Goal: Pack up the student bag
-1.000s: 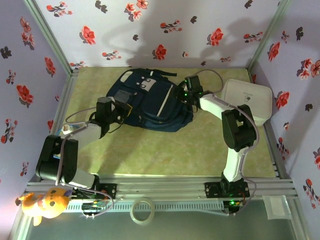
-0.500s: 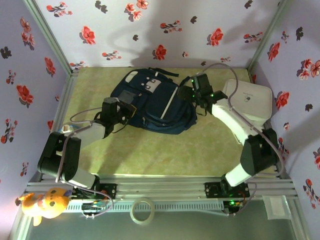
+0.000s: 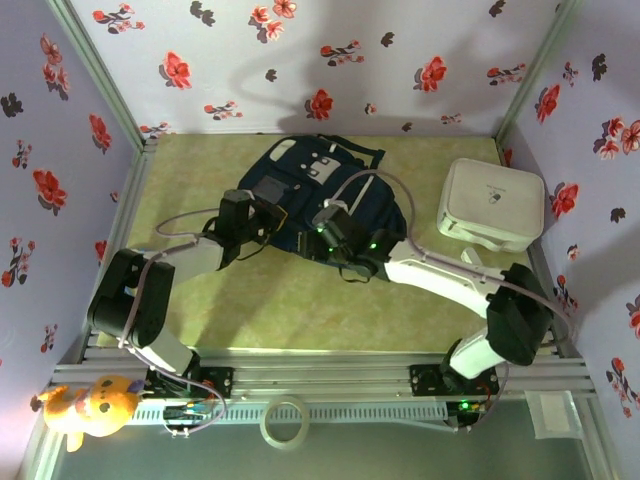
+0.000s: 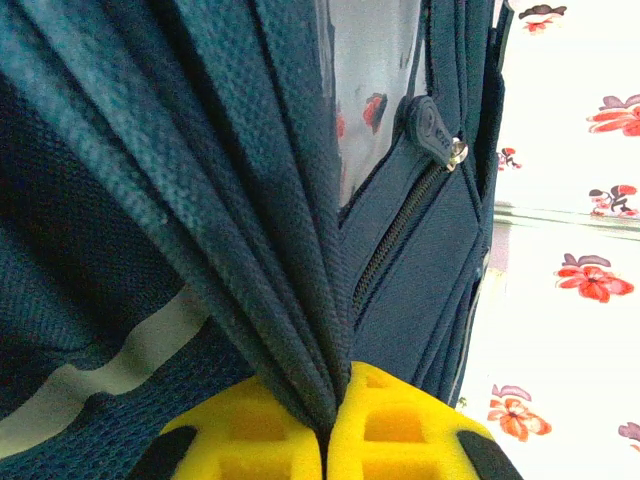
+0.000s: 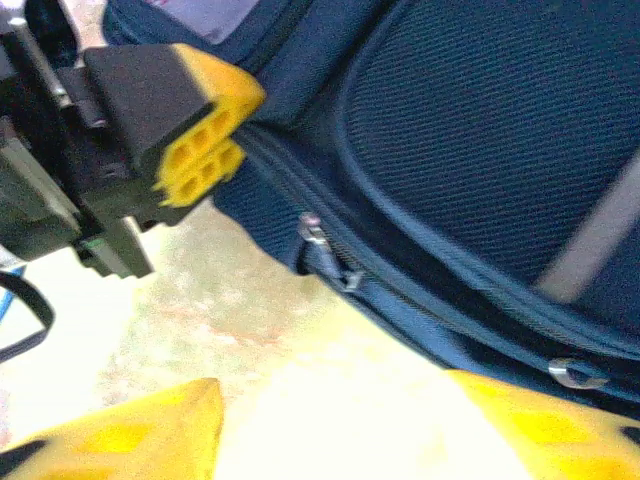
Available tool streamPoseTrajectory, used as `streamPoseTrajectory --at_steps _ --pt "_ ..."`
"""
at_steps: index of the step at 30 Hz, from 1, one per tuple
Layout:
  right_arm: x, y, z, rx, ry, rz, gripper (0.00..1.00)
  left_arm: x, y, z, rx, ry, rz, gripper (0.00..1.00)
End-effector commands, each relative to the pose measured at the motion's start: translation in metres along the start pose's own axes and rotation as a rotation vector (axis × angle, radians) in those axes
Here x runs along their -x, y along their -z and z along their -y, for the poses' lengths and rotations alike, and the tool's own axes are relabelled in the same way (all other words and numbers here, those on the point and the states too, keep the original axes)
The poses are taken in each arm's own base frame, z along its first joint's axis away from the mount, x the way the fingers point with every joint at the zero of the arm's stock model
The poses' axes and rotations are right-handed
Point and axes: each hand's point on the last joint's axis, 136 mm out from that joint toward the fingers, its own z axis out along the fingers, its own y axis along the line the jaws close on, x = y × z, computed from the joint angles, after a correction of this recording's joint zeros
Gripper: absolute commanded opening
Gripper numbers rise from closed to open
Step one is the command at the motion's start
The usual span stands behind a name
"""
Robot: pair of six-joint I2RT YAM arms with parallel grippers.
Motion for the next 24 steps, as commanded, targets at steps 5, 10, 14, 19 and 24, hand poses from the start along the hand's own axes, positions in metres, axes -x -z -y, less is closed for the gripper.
streamPoseTrajectory --at_steps 5,10,14,19,24 --pt "-0.001 -0.038 -0.017 0.009 -0.124 0.064 0.44 -0.008 0.001 0.045 -0.142 -0.043 -0.036 0.0" --pt "-0.006 -0.057 -0.018 -0.024 -0.146 0.05 0.4 -0.008 0.004 0.048 -0.151 -0.041 -0.036 0.0" --pt "-0.003 -0.069 -0.008 -0.089 -0.119 0.073 0.38 -0.01 0.004 0.049 -0.16 -0.038 -0.045 0.0" --pt "0.007 -0.082 0.001 -0.169 -0.085 0.107 0.36 -0.012 0.005 0.05 -0.164 -0.036 -0.056 0.0" --pt "0.022 -0.081 0.014 -0.244 -0.062 0.155 0.36 -0.015 0.005 0.048 -0.168 -0.027 -0.067 0.0"
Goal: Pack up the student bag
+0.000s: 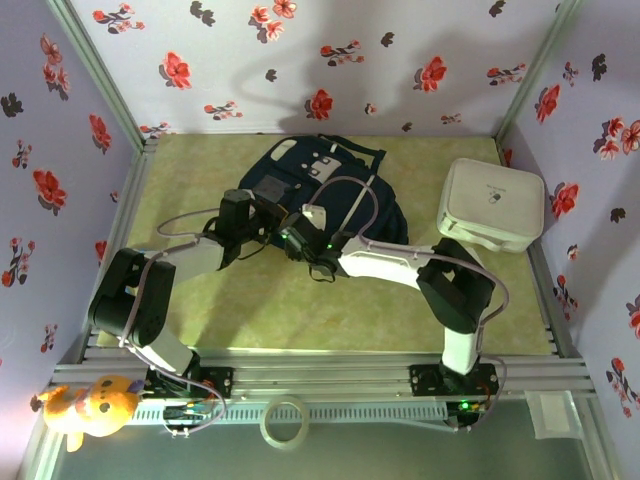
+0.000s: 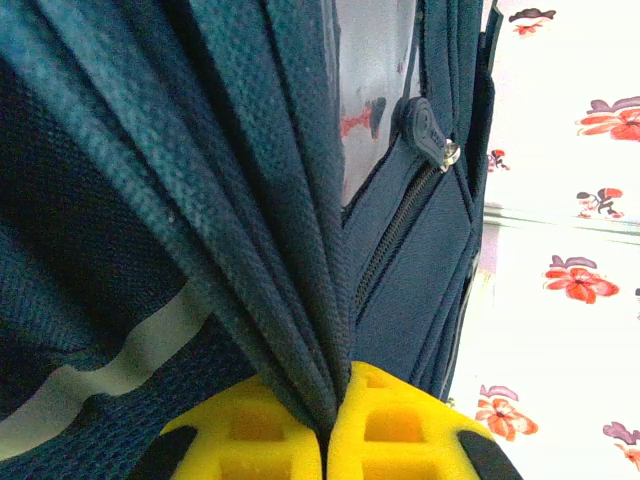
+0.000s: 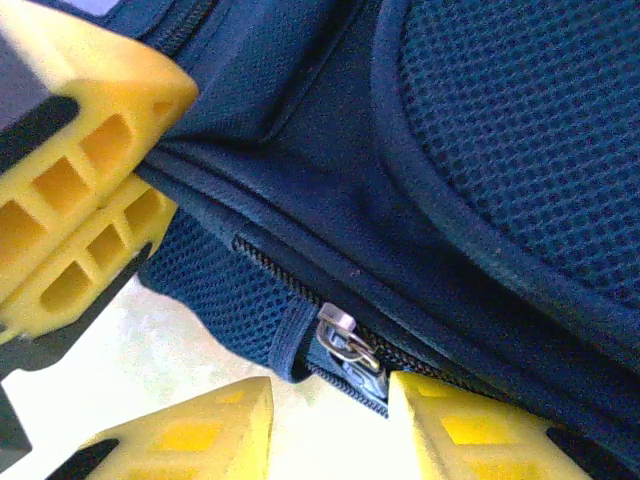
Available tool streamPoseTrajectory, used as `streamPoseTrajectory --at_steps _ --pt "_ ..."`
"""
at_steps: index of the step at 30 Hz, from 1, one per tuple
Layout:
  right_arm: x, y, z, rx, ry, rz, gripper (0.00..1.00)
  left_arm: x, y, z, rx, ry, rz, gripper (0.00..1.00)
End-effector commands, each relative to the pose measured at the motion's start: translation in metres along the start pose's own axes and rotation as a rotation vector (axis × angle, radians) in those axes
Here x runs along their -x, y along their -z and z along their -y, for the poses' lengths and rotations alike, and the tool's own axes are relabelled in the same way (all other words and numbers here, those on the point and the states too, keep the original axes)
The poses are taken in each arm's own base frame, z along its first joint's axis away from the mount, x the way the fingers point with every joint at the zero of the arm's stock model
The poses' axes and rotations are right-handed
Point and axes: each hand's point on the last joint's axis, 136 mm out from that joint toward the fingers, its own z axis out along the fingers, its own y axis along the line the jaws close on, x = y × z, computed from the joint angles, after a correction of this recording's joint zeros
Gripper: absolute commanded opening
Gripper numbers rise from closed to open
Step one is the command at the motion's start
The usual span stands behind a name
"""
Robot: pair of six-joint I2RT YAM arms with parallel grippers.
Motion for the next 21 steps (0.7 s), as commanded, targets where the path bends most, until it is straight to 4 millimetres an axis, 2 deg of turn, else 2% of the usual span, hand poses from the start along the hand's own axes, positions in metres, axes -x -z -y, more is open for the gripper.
streamPoseTrajectory --at_steps 1,7,15,21 --pt "0.032 0.001 0.013 -0.096 0.016 0.105 0.35 -0.016 0.005 0.044 -0.151 -0.044 -0.068 0.0" --pt "0.046 -0.004 0.031 -0.182 0.009 0.144 0.33 -0.016 0.005 0.042 -0.144 -0.043 -0.07 0.0" --pt "0.062 -0.008 0.028 -0.173 0.023 0.163 0.29 -0.017 0.005 0.04 -0.139 -0.046 -0.071 0.0" --pt "0.061 -0.009 0.03 -0.178 0.049 0.146 0.17 -0.017 0.004 0.038 -0.135 -0.05 -0.071 0.0"
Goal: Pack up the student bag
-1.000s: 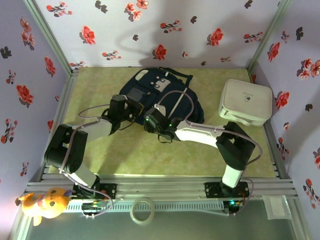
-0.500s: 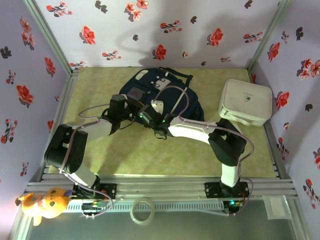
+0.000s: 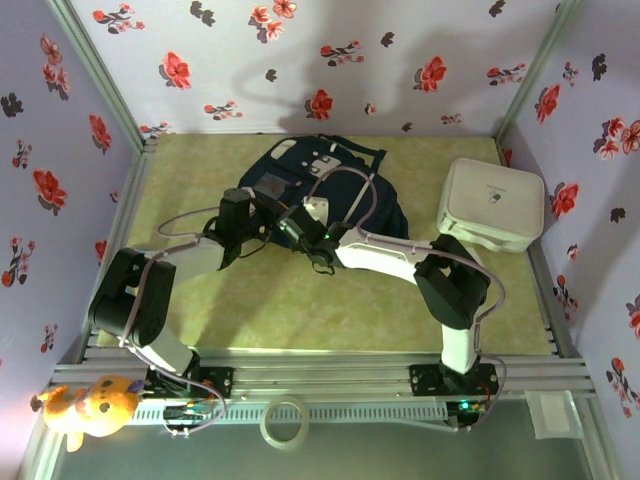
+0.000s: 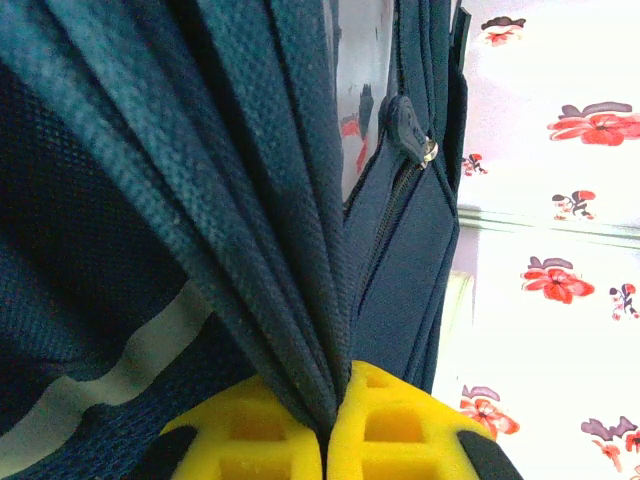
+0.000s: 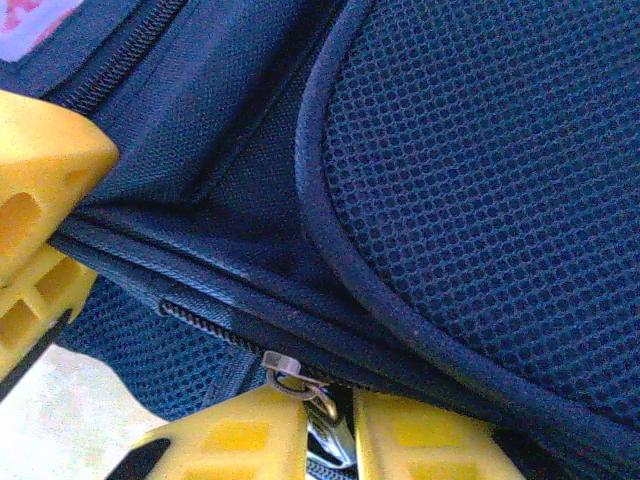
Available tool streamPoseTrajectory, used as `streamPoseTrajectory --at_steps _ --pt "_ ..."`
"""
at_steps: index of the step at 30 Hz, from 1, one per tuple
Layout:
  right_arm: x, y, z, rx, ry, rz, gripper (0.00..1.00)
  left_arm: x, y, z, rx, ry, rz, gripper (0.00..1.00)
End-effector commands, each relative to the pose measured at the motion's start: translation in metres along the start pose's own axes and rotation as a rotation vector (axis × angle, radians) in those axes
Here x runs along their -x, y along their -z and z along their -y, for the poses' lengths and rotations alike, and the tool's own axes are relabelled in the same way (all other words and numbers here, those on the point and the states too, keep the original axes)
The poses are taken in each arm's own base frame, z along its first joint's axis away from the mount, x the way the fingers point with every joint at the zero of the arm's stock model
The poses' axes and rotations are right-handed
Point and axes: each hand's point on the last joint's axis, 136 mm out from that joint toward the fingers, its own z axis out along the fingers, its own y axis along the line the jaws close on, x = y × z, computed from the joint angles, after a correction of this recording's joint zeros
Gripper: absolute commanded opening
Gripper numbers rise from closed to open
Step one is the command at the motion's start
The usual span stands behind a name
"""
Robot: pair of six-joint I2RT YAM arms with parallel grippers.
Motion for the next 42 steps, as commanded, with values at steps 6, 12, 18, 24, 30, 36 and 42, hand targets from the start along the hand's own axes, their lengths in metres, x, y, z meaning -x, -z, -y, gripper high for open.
streamPoseTrajectory --at_steps 6,12,18,24,30,36,42 --pt "0.026 -0.004 0.03 -0.098 -0.004 0.074 0.13 -0.014 0.001 0.025 -0.092 -0.046 -0.075 0.0" --pt "0.003 0.009 0.055 -0.139 0.011 0.003 0.12 -0.003 -0.001 0.013 -0.061 -0.055 -0.049 0.0" --pt "-0.024 0.026 0.087 -0.175 -0.015 -0.054 0.12 0.014 -0.004 -0.006 -0.02 -0.041 -0.019 0.0" --pt "-0.035 0.035 0.107 -0.215 -0.045 -0.065 0.13 0.02 -0.004 -0.009 -0.014 -0.044 -0.003 0.0" --pt "-0.032 0.033 0.111 -0.265 -0.037 -0.059 0.16 0.023 -0.001 -0.009 -0.01 -0.048 0.003 0.0" --pt "-0.026 0.041 0.126 -0.304 -0.037 -0.027 0.15 0.033 0.007 -0.018 0.01 -0.043 0.033 0.0" --pt "-0.016 0.049 0.139 -0.292 -0.022 -0.005 0.11 0.044 0.012 -0.025 0.028 -0.045 0.054 0.0"
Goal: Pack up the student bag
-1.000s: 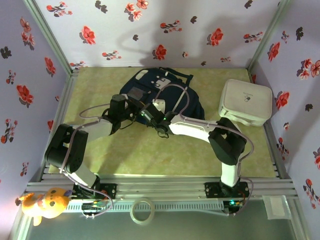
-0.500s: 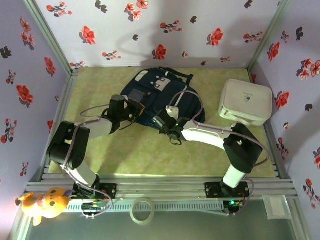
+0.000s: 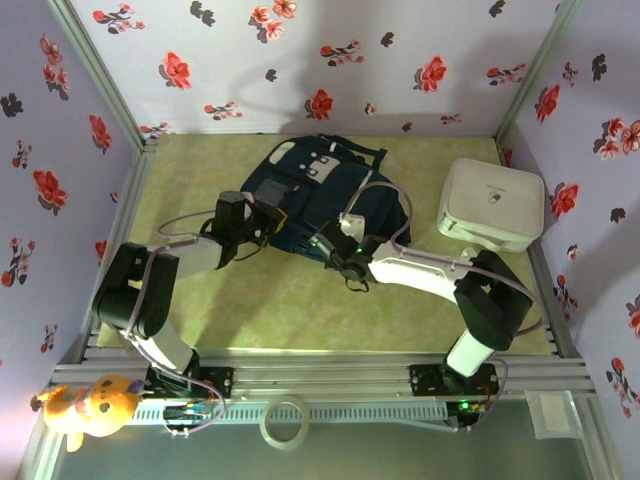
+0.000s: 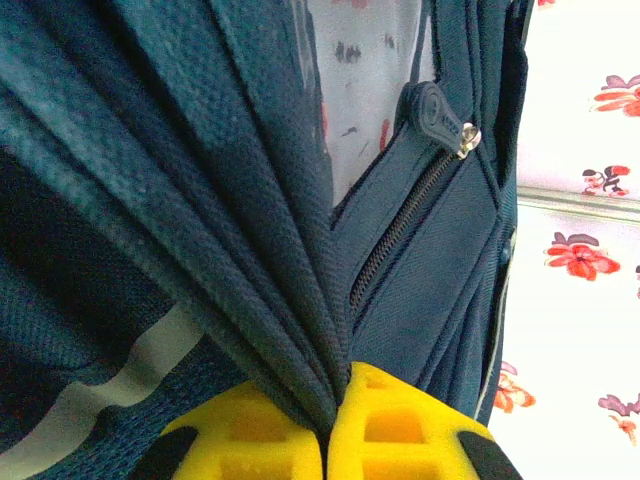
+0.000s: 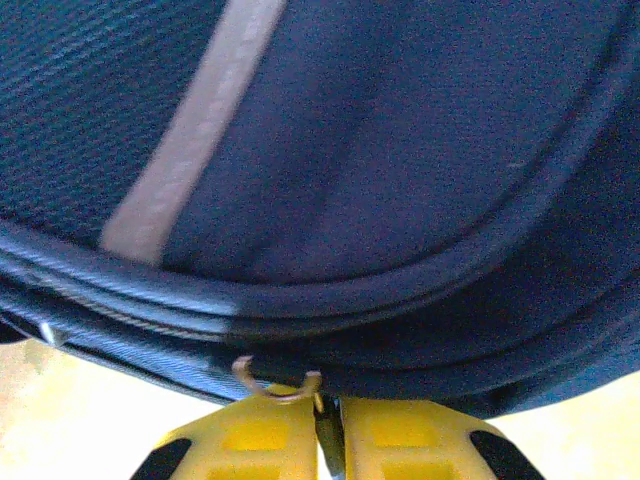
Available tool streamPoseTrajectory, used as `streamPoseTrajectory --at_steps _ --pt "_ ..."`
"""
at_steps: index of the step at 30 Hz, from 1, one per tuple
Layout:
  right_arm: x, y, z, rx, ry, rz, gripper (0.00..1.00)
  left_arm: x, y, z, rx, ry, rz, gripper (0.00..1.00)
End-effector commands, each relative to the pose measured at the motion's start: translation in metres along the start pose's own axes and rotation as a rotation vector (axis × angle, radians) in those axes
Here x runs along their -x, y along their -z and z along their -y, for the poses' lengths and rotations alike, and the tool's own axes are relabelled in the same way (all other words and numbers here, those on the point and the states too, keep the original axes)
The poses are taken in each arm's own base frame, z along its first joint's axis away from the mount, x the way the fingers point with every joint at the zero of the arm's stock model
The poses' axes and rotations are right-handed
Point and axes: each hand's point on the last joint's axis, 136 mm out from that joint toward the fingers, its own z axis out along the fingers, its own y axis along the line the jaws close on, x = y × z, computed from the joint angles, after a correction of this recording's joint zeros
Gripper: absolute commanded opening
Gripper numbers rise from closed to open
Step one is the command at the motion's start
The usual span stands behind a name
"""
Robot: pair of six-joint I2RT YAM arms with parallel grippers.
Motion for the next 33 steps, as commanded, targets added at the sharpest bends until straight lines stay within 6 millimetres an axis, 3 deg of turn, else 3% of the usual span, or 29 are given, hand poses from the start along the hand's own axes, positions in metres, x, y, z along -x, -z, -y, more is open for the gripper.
streamPoseTrajectory --at_steps 1,4,6,13,18,22,27,33 --pt "0.02 0.006 0.047 -0.144 0.022 0.069 0.11 0.037 0.016 0.0 0.001 -0.049 0.116 0.0" --pt "0.027 0.008 0.041 -0.112 0.062 0.082 0.08 0.043 0.016 0.002 0.002 -0.061 0.111 0.0" --pt "0.029 0.007 0.025 -0.042 0.108 0.075 0.07 0.046 0.016 0.005 0.002 -0.074 0.105 0.02" --pt "0.037 0.002 -0.047 0.217 0.217 0.032 0.05 0.059 0.028 -0.004 0.022 -0.064 0.126 0.35" --pt "0.047 -0.007 -0.1 0.357 0.235 0.012 0.04 0.061 0.048 -0.019 0.041 -0.034 0.154 0.49" --pt "0.051 -0.013 -0.13 0.434 0.237 -0.004 0.03 0.05 0.061 -0.013 0.018 -0.03 0.136 0.58" --pt "0.054 -0.013 -0.149 0.49 0.228 -0.01 0.03 0.037 0.06 -0.005 -0.017 -0.02 0.104 0.6" --pt "0.053 -0.008 -0.155 0.534 0.213 -0.022 0.03 0.027 0.035 0.015 -0.121 0.002 0.022 0.55"
